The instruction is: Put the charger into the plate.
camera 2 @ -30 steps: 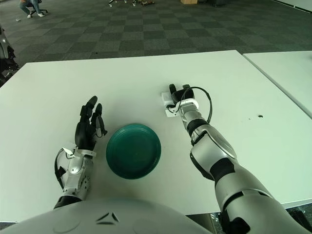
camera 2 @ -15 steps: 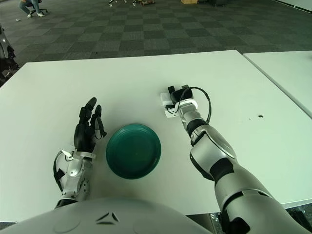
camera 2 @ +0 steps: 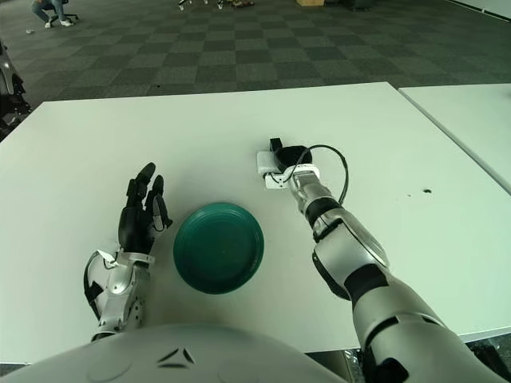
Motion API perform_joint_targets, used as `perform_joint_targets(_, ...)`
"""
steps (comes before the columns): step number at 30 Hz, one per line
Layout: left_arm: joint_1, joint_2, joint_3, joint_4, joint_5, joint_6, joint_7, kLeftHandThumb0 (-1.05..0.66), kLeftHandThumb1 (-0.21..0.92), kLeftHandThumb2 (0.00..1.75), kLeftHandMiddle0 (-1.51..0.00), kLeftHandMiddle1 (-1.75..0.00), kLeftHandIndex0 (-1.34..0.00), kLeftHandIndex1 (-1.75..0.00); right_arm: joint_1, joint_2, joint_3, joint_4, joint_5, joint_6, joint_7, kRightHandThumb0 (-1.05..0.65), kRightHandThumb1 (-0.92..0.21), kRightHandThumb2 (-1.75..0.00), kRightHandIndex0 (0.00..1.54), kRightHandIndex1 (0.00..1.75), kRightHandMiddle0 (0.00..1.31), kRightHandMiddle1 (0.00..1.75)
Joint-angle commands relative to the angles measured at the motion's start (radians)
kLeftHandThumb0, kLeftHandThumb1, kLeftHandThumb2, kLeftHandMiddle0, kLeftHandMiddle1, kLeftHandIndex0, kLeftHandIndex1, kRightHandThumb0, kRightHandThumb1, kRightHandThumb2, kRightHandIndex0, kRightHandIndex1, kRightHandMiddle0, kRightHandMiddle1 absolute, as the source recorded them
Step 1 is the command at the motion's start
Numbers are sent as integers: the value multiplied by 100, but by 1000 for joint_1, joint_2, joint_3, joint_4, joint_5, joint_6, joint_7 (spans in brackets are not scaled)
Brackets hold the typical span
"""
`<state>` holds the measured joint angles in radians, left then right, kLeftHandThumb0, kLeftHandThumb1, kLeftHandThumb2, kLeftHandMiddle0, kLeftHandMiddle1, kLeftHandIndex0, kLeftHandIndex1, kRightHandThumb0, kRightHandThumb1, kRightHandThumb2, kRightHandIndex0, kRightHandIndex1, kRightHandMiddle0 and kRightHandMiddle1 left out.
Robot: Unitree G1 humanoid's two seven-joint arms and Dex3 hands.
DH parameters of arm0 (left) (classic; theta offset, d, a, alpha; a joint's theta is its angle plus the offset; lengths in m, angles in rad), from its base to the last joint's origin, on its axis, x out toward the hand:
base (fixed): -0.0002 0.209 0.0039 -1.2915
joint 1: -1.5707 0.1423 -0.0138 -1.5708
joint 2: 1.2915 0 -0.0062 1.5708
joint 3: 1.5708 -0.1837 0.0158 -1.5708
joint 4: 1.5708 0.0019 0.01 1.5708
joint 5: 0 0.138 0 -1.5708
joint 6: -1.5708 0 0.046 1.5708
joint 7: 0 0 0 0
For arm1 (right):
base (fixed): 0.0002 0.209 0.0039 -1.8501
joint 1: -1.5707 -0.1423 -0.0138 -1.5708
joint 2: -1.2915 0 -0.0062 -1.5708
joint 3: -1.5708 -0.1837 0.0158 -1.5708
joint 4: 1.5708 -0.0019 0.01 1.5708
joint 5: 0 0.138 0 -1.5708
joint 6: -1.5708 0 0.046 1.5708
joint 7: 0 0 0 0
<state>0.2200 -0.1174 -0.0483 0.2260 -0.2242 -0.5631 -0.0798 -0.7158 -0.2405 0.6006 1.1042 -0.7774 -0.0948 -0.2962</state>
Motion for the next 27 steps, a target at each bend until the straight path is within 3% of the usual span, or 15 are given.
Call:
perform_joint_targets(1, 218, -109, 4, 144, -48, 26, 15, -79, 92, 95, -25, -1, 0, -73, 761, -18, -395, -733, 801, -37, 430, -26, -84, -64, 37, 89, 21, 174)
perform_joint_targets(3, 217, -106, 1, 145, -44, 15, 10, -79, 92, 95, -25, -2, 0, -74, 642, -21, -366, -658, 717, -49, 414, -43, -88, -69, 39, 60, 11, 145)
perform_joint_targets(6, 212, -105, 1, 149, -41, 12, 10, -79, 92, 95, -26, -2, 0, -75, 649, -61, -362, -784, 724, 20, 432, -56, -91, -75, 43, 35, 6, 119)
perform_joint_targets(7, 209, -107, 1, 151, -42, 11, 12, -79, 92, 95, -26, -2, 0, -75, 548, -23, -401, -466, 690, -100, 415, -58, -91, -76, 44, 30, 5, 114)
perform_joint_targets(8, 204, -107, 3, 155, -43, 11, 12, -79, 92, 95, -26, -2, 0, -76, 426, 44, -270, -162, 433, -202, -164, -59, -91, -77, 45, 28, 5, 112)
perform_joint_targets(9, 200, -107, 4, 158, -44, 11, 13, -79, 92, 95, -26, -2, 0, -77, 340, 91, -170, 45, 244, -271, -595, -38, -69, -98, 47, 81, 21, 135)
perform_joint_targets(10, 198, -108, 5, 159, -46, 12, 12, -79, 92, 95, -26, -2, 0, -78, 288, 104, -64, 127, 116, -248, -627, -31, -60, -106, 49, 100, 27, 143)
perform_joint_targets(12, 191, -106, 8, 162, -48, 16, 13, -79, 92, 95, -26, -1, 0, -79, 268, 95, 21, 115, 53, -181, -457, -13, -21, -143, 67, 141, 58, 158)
perform_joint_targets(13, 189, -108, 9, 161, -51, 18, 13, -79, 92, 95, -26, -1, 0, -80, 178, 75, 46, 159, 53, -119, -78, -9, -9, -155, 74, 150, 68, 161)
perform_joint_targets(15, 186, -110, 11, 162, -55, 20, 14, -79, 92, 95, -26, -1, 0, -80, 80, 69, 83, 231, 37, -59, 313, -21, -49, -105, 47, 106, 44, 168)
perform_joint_targets(18, 182, -110, 11, 163, -53, 23, 15, -79, 92, 94, -26, -1, 0, -80, 116, 56, 131, 246, -15, -93, 261, -30, -78, -70, 38, 58, 26, 172)
perform_joint_targets(21, 177, -108, 11, 164, -49, 30, 22, -79, 92, 94, -26, -1, 0, -80, 107, 42, 180, 242, -69, -136, 178, -33, -88, -58, 38, 43, 21, 174)
perform_joint_targets(22, 175, -108, 13, 166, -49, 34, 24, -79, 92, 94, -26, -1, 0, -80, 88, 43, 200, 239, -91, -143, 158, -35, -87, -53, 45, 90, 28, 167)
perform_joint_targets(24, 169, -108, 16, 169, -51, 41, 25, -79, 92, 93, -26, -1, 0, -79, 63, 39, 218, 239, -111, -156, 132, -37, -76, -62, 73, 131, 40, 160)
perform_joint_targets(27, 162, -109, 24, 173, -63, 49, 20, -79, 92, 92, -27, -2, 0, -79, 42, 24, 238, 255, -135, -170, 85, -40, -62, -79, 95, 160, 51, 157)
